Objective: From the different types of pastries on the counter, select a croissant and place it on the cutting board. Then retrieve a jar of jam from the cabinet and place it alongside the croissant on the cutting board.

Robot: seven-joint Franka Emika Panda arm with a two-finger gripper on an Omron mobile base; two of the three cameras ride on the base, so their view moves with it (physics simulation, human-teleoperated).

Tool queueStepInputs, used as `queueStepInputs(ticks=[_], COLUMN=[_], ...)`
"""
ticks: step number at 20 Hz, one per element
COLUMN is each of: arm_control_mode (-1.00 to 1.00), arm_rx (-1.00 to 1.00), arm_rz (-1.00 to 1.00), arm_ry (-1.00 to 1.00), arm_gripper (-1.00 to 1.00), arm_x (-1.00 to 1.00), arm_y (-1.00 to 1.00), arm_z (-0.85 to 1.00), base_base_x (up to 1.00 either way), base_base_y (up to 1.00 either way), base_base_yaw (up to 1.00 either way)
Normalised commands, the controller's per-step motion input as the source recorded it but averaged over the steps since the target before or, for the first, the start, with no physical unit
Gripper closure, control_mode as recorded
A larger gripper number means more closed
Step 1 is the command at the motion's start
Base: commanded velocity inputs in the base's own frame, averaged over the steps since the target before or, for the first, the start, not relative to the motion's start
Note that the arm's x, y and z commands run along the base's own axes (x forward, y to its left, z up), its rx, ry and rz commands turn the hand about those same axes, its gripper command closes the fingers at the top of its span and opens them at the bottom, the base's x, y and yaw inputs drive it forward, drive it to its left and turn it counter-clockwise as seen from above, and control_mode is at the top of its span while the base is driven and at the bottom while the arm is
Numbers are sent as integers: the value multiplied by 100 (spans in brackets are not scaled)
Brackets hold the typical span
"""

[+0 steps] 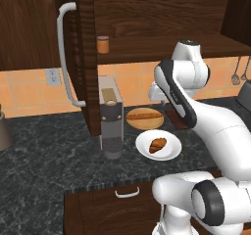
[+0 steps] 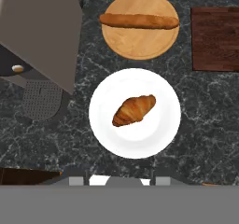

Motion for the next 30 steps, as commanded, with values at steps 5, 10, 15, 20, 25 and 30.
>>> queueStepInputs(ticks=[5, 10, 15, 20, 25, 30], arm_control_mode=[-100, -100, -100, -100, -100, -100], arm_rx=[0, 0, -1, -2, -1, 0], arm_rz=[0, 0, -5, -8, -8, -4], arm_ry=[0, 2, 0, -4, -10, 0], arm_gripper=[-100, -100, -100, -100, -100, -100], arm_x=[-1, 0, 0, -34, -53, -1], arm_y=[0, 0, 0, 0, 0, 0], arm_z=[39, 19, -51, -50, -30, -22], base_base_x=[0, 0, 0, 0, 0, 0], base_base_y=[0, 0, 0, 0, 0, 0], base_base_yaw=[0, 0, 0, 0, 0, 0])
